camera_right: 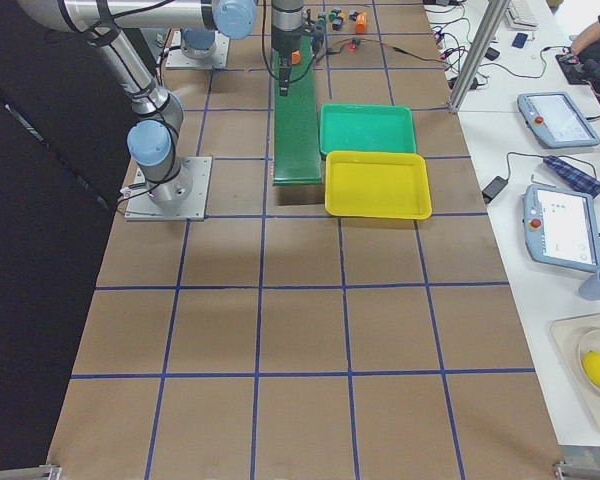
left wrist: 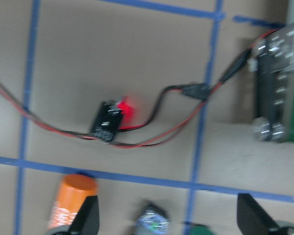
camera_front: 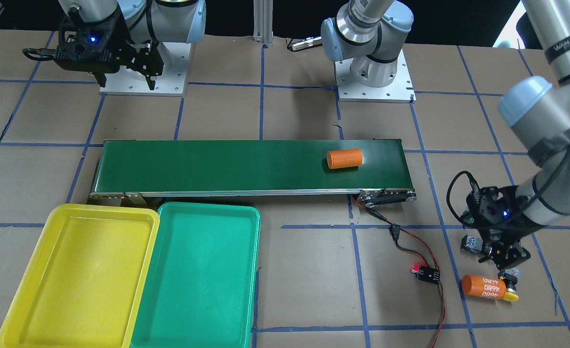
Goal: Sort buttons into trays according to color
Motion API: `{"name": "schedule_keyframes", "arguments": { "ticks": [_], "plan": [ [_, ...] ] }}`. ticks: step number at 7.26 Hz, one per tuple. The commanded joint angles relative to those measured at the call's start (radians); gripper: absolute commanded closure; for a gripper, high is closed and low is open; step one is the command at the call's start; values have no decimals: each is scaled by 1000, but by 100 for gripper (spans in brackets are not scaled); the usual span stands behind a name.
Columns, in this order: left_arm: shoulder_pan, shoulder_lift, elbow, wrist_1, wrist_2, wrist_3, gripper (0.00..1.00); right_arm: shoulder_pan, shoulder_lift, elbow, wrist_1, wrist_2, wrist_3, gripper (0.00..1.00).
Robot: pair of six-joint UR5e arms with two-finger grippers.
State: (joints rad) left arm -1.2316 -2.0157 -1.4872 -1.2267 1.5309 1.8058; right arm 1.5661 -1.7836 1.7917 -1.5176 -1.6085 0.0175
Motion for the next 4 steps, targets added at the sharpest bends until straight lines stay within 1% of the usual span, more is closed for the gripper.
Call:
{"name": "schedule_keyframes", "arguments": {
  "ticks": [1,2,4],
  "plan": [
    [32,-145,76,102,55,92,0,0,0,0,4,1,1,0],
    [34,-170,74,149,54,93,0,0,-2,0,4,-1,2,0],
    [37,-210,59,160,52,99,0,0,1,0,1,1,4,0]
  ]
}}
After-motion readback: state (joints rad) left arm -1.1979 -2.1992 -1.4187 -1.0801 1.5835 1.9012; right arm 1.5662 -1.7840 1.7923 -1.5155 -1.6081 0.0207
